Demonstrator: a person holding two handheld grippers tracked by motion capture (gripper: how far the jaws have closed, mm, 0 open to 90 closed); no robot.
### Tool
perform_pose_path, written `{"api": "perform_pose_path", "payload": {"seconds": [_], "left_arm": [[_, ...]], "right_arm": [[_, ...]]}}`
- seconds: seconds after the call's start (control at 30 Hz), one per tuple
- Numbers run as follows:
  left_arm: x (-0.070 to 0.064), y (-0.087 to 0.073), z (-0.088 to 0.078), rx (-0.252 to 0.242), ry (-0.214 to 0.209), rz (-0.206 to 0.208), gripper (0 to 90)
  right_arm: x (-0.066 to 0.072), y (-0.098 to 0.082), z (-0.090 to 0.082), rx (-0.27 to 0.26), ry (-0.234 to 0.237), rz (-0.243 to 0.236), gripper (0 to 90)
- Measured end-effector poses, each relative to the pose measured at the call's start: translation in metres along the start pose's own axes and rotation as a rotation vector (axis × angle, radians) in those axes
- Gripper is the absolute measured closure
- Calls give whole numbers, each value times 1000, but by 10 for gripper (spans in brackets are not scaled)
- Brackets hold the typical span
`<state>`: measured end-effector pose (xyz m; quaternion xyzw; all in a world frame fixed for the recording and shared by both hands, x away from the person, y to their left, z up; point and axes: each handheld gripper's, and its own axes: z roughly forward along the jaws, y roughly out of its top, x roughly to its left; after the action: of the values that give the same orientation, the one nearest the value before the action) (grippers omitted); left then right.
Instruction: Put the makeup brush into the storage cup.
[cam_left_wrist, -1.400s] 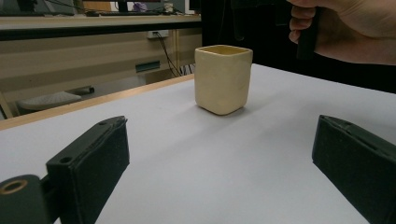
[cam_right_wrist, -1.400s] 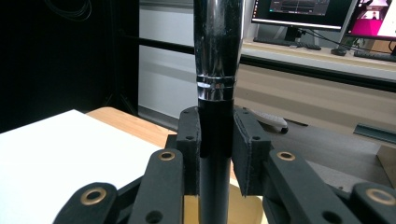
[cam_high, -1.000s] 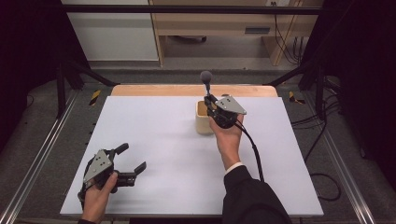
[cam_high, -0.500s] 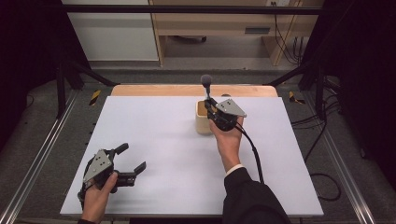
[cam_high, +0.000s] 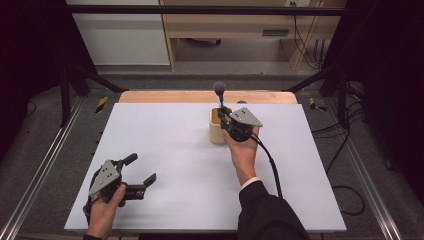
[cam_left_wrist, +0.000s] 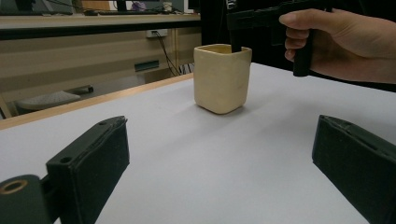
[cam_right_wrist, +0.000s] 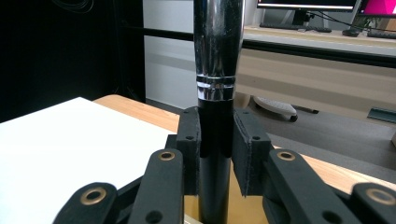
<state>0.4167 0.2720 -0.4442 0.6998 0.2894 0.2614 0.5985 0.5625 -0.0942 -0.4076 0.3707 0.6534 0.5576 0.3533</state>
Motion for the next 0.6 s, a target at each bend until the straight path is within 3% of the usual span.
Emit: {"api": "perform_pose_path", "payload": {"seconds": [0.6], "left_arm": [[0, 0, 0, 1, -1, -1, 38]], "right_arm": [[1, -3, 1, 12, 4, 0, 745]]}}
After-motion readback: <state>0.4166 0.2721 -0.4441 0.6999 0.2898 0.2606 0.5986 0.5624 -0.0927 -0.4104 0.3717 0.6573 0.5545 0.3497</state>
